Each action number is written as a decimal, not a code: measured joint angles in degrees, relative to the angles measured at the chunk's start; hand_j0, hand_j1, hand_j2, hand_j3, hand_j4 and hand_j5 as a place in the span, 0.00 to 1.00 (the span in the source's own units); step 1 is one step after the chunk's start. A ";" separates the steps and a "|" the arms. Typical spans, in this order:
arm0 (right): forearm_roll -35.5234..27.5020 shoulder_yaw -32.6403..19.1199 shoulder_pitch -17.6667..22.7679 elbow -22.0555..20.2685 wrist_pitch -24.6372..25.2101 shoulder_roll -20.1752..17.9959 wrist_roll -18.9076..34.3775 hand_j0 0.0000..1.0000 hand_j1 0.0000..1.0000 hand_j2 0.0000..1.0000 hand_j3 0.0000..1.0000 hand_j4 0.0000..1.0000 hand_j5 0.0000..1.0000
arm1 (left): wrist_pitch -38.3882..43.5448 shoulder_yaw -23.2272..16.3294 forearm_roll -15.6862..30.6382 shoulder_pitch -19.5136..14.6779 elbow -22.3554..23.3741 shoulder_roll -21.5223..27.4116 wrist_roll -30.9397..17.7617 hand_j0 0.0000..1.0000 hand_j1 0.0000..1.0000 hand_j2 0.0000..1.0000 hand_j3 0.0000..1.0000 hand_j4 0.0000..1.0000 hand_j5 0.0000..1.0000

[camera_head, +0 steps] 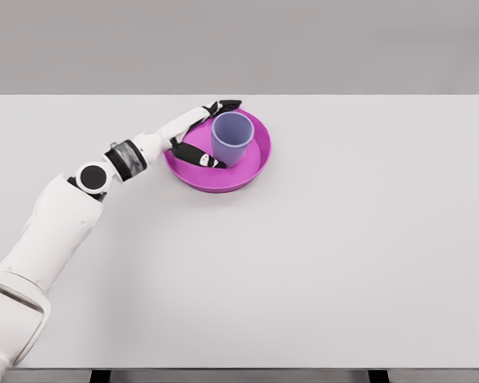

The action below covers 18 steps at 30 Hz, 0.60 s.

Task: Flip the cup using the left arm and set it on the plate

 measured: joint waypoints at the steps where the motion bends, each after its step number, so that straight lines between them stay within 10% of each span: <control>1: 0.00 0.00 0.00 0.00 0.00 0.00 0.00 1.00 1.00 1.00 1.00 1.00 1.00 | 0.00 0.05 0.06 0.00 0.00 0.10 0.02 1.00 1.00 1.00 1.00 1.00 1.00; 18: 0.00 0.00 0.00 0.00 0.00 0.00 0.00 1.00 1.00 1.00 1.00 1.00 1.00 | 0.00 1.81 0.38 -0.88 0.32 2.79 0.15 1.00 1.00 1.00 1.00 1.00 1.00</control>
